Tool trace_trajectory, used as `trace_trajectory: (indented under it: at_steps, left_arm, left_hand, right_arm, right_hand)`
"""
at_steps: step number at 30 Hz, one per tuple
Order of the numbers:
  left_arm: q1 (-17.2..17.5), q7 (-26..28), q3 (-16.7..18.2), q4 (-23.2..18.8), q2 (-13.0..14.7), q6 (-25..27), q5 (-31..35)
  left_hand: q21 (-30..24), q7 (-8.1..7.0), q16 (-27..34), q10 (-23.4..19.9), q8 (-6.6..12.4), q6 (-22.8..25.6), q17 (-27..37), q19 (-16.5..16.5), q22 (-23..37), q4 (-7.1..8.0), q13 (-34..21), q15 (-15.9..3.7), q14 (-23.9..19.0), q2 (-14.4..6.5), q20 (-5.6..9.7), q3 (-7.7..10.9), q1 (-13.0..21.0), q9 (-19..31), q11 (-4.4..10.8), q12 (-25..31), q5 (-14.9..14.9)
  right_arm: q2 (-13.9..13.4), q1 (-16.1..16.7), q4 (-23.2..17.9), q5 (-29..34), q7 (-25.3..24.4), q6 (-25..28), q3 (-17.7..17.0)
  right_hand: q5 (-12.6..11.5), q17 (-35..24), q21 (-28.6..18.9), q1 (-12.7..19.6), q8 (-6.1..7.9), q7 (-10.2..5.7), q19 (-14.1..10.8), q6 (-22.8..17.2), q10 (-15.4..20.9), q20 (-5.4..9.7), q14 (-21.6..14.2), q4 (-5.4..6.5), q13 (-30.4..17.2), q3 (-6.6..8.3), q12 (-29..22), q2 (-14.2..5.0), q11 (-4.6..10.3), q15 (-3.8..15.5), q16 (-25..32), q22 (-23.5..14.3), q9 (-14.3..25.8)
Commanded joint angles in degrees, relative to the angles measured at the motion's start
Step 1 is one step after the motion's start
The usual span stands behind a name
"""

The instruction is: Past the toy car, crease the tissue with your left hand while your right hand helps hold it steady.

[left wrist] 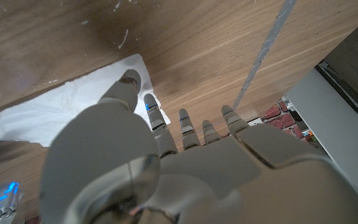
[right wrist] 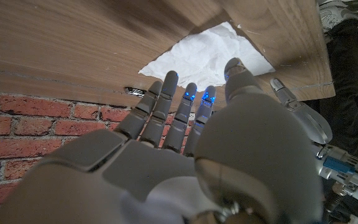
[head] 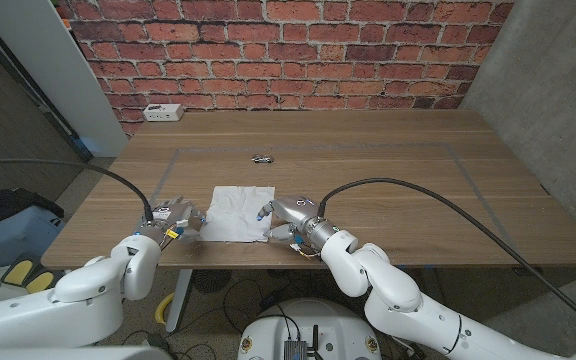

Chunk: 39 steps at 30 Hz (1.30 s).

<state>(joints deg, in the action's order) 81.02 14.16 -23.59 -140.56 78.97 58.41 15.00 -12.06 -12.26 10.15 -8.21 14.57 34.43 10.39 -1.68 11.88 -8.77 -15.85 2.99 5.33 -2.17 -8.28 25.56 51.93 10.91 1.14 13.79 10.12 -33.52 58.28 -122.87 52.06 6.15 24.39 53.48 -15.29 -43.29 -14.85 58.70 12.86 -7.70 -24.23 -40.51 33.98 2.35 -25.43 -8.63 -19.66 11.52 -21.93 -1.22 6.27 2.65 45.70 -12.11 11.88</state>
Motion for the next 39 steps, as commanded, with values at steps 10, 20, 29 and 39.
trace_trajectory:
  at_steps: [10,20,29,39]
  left_arm:
    - [-5.0,0.6,-9.9,-0.4,-0.3,1.9,6.4]
    - [-8.1,-2.4,-15.4,1.4,-2.7,3.6,14.3]
    - [-10.3,-5.4,-18.7,5.0,-5.8,3.5,20.2]
    - [-9.8,-3.3,-16.9,8.3,-8.6,-0.6,20.0]
  left_hand:
    - [0.3,-0.13,0.2,1.9,-0.01,2.0,0.2,-1.9,0.1,-0.39,-0.7,0.56,2.0,-0.7,-0.57,-0.13,2.0,0.2,-0.18,-0.3,0.3]
    - [0.1,0.73,0.5,1.6,-0.19,2.3,0.2,-1.9,0.2,-0.32,-0.9,0.21,1.8,-1.3,-0.62,-0.14,2.4,0.2,0.05,0.0,0.2]
    - [-0.8,2.07,1.1,-0.1,0.12,4.6,0.1,-0.3,0.2,-0.48,-1.4,-0.86,0.5,-1.9,-0.25,-0.27,3.3,0.2,1.01,1.1,0.0]
    - [-2.1,5.00,1.8,-4.9,2.02,14.0,-0.1,2.3,0.0,-0.02,-2.3,-3.25,-2.8,-5.1,0.74,-0.39,4.9,0.2,2.70,3.5,-0.2]
  right_arm:
    - [0.2,1.1,0.6,-1.3,-1.9,-1.2,0.1]
    - [0.1,1.7,0.3,-1.0,-2.5,-1.0,0.2]
    - [0.1,1.6,0.4,-1.4,-2.2,-1.0,0.1]
    - [0.4,0.8,1.2,-2.3,-2.1,-1.1,-0.2]
  right_hand:
    - [-0.8,-5.0,-0.4,1.8,-0.52,0.46,-0.1,-1.0,0.8,-0.71,1.0,0.67,-1.8,-1.95,-2.3,-0.41,0.04,9.59,4.3,-0.3,0.4]
    - [-0.9,-5.5,-0.7,1.9,-0.88,0.75,-0.4,-0.9,0.3,-0.90,1.5,1.01,-2.6,-2.81,-3.0,-0.71,-0.21,9.67,5.0,-0.4,0.5]
    - [-1.0,-5.7,-0.8,2.0,-1.12,0.72,-0.4,-0.8,0.0,-1.05,1.7,1.12,-3.2,-3.42,-3.5,-0.82,-0.34,9.68,5.5,-0.4,0.6]
    - [-1.2,-5.7,-1.0,2.7,-1.21,0.78,-0.6,-0.8,-0.1,-1.16,1.8,0.98,-3.6,-3.67,-4.1,-1.16,-0.37,9.81,5.9,-0.5,0.6]
